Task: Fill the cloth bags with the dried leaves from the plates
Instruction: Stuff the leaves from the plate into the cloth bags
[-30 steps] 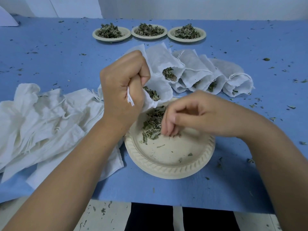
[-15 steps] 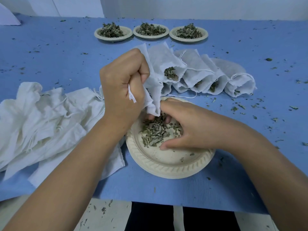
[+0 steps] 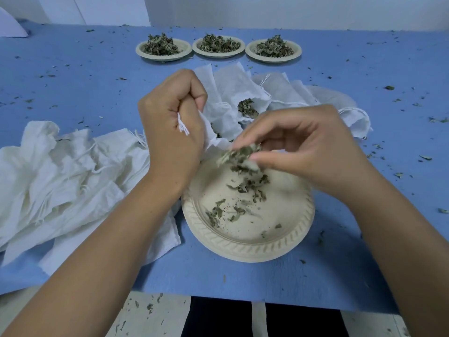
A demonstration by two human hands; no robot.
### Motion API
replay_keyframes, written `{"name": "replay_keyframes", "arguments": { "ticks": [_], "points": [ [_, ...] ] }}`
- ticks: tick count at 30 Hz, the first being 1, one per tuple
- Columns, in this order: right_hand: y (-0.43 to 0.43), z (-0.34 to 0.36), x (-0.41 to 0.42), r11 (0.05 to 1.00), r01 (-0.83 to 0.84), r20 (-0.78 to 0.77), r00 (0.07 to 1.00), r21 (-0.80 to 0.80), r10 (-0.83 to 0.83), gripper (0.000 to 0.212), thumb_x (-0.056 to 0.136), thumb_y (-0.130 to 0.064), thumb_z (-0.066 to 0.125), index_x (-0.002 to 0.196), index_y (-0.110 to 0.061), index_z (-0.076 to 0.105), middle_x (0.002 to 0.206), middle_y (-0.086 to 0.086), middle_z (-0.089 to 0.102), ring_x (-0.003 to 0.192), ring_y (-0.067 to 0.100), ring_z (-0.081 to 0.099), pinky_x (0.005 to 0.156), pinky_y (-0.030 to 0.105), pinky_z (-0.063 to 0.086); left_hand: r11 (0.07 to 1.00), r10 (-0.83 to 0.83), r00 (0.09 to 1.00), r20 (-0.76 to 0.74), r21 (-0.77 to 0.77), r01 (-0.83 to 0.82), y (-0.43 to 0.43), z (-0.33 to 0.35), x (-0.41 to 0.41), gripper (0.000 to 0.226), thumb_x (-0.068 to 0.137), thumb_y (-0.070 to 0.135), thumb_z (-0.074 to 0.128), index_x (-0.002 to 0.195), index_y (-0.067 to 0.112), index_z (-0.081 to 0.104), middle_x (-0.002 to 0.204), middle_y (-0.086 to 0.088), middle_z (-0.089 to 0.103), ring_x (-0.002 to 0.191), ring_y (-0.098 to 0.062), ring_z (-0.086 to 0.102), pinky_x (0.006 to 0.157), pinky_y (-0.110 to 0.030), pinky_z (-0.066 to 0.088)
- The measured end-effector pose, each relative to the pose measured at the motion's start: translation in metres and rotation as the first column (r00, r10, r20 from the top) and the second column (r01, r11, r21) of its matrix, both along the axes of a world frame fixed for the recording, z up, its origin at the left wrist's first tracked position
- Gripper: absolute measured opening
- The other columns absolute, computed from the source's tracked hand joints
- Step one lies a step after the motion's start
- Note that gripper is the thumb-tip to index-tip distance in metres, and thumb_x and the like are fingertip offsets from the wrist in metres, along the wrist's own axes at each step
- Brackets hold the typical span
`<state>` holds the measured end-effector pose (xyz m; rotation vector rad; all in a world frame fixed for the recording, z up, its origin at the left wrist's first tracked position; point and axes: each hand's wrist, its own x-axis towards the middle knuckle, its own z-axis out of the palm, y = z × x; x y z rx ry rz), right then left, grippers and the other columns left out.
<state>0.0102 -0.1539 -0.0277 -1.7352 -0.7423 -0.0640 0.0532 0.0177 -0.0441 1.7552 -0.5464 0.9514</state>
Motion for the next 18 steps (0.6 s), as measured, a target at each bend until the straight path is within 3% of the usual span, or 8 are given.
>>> {"name": "replay_keyframes", "arguments": {
  "ticks": [4, 6, 9, 11, 15, 18],
  "points": [
    [0.005, 0.0, 0.002, 0.911, 0.048, -0.16, 0.987, 0.409, 0.02, 0.018, 0.065, -0.003, 0.074, 0.081, -0.003, 0.067, 0.079, 0.007, 0.073, 0.073, 0.026, 0.073, 0.072, 0.033, 0.059, 0.992, -0.117, 0.992, -0.038, 0.05, 0.119, -0.003, -0.001, -0.002, 0.026, 0.069, -0.014, 0.031, 0.059, 0.007, 0.043, 0.051, 0.006, 0.033, 0.043, -0.019, 0.034, 0.046, -0.027, 0.023],
    [0.01, -0.004, 0.002, 0.876, 0.115, -0.224, 0.975, 0.468, -0.008, 0.018, 0.063, -0.003, 0.074, 0.08, -0.003, 0.067, 0.076, 0.008, 0.073, 0.07, 0.025, 0.072, 0.071, 0.032, 0.059, 0.985, -0.147, 0.989, -0.015, 0.085, 0.148, -0.003, 0.0, -0.004, 0.03, 0.067, -0.016, 0.031, 0.06, 0.01, 0.044, 0.052, 0.003, 0.034, 0.044, -0.02, 0.035, 0.046, -0.027, 0.024],
    [0.016, -0.012, 0.002, 0.888, 0.231, -0.257, 0.957, 0.398, -0.134, 0.017, 0.067, 0.004, 0.074, 0.082, -0.002, 0.068, 0.079, 0.008, 0.074, 0.071, 0.021, 0.072, 0.071, 0.027, 0.058, 0.968, -0.207, 0.978, 0.032, 0.152, 0.2, -0.005, 0.002, -0.004, 0.033, 0.065, -0.015, 0.032, 0.064, 0.015, 0.044, 0.058, 0.003, 0.037, 0.052, -0.01, 0.033, 0.052, -0.024, 0.026],
    [0.017, -0.015, 0.002, 0.902, 0.3, -0.233, 0.944, 0.309, -0.235, 0.018, 0.07, 0.006, 0.076, 0.082, -0.007, 0.071, 0.081, 0.004, 0.075, 0.072, 0.015, 0.071, 0.071, 0.023, 0.057, 0.946, -0.259, 0.964, 0.055, 0.213, 0.242, -0.006, 0.001, -0.004, 0.032, 0.065, -0.014, 0.033, 0.064, 0.015, 0.044, 0.06, 0.001, 0.037, 0.054, -0.011, 0.033, 0.054, -0.023, 0.027],
    [0.02, -0.021, -0.001, 0.909, 0.413, 0.012, 0.91, 0.055, -0.414, 0.015, 0.077, 0.002, 0.073, 0.085, -0.01, 0.075, 0.081, -0.004, 0.074, 0.07, 0.016, 0.068, 0.07, 0.025, 0.057, 0.919, -0.303, 0.951, 0.056, 0.281, 0.276, -0.008, 0.0, -0.004, 0.033, 0.061, -0.022, 0.034, 0.057, 0.008, 0.045, 0.061, -0.003, 0.036, 0.055, -0.015, 0.032, 0.054, -0.022, 0.025],
    [0.02, -0.018, -0.002, 0.913, 0.378, 0.194, 0.917, -0.152, -0.348, 0.014, 0.089, -0.005, 0.061, 0.092, -0.006, 0.074, 0.083, 0.004, 0.072, 0.07, 0.011, 0.062, 0.068, 0.021, 0.05, 0.918, -0.291, 0.955, 0.05, 0.296, 0.264, -0.007, 0.0, -0.005, 0.032, 0.063, -0.022, 0.033, 0.057, 0.007, 0.046, 0.06, -0.003, 0.036, 0.055, -0.016, 0.031, 0.054, -0.022, 0.025]
  ]
}}
